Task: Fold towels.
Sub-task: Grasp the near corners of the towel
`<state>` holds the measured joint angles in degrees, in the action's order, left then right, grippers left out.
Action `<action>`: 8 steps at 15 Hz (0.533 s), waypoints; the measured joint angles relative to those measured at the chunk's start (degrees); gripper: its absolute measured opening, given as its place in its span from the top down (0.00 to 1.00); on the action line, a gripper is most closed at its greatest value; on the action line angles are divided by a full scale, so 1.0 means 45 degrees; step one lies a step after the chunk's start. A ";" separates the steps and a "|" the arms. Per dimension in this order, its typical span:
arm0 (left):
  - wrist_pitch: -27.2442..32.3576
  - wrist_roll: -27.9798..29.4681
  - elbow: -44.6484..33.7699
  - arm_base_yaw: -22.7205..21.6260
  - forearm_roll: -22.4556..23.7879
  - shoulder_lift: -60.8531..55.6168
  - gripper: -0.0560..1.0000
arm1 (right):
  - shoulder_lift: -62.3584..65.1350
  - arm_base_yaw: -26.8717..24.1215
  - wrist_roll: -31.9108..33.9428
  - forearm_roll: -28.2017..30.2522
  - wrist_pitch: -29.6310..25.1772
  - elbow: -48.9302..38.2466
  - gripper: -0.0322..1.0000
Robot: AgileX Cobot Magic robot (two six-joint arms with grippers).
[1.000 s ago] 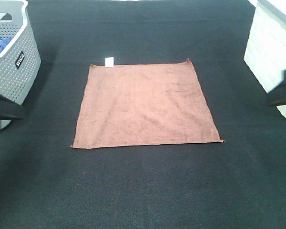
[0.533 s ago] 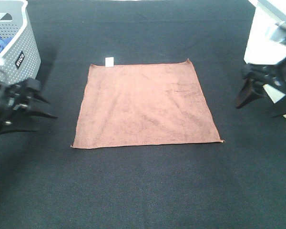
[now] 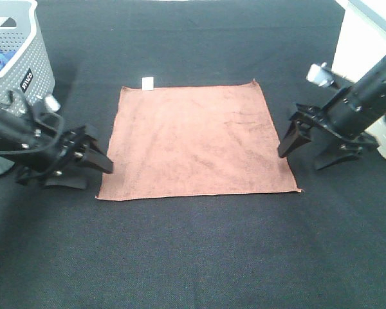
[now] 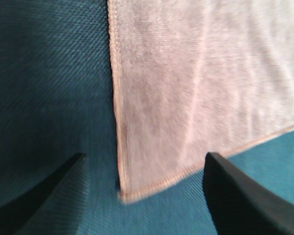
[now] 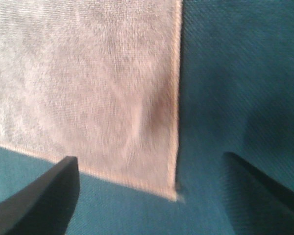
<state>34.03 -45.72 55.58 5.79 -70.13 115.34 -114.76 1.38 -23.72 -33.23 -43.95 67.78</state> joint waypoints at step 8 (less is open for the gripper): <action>0.0102 0.0000 0.1592 0.1235 -0.0980 0.1477 0.35 | -0.1884 0.0713 -0.0560 -0.0904 -0.0216 0.1235 0.25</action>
<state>34.49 -45.72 62.74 11.34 -74.54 121.98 -123.24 4.58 -26.24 -37.30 -44.92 73.34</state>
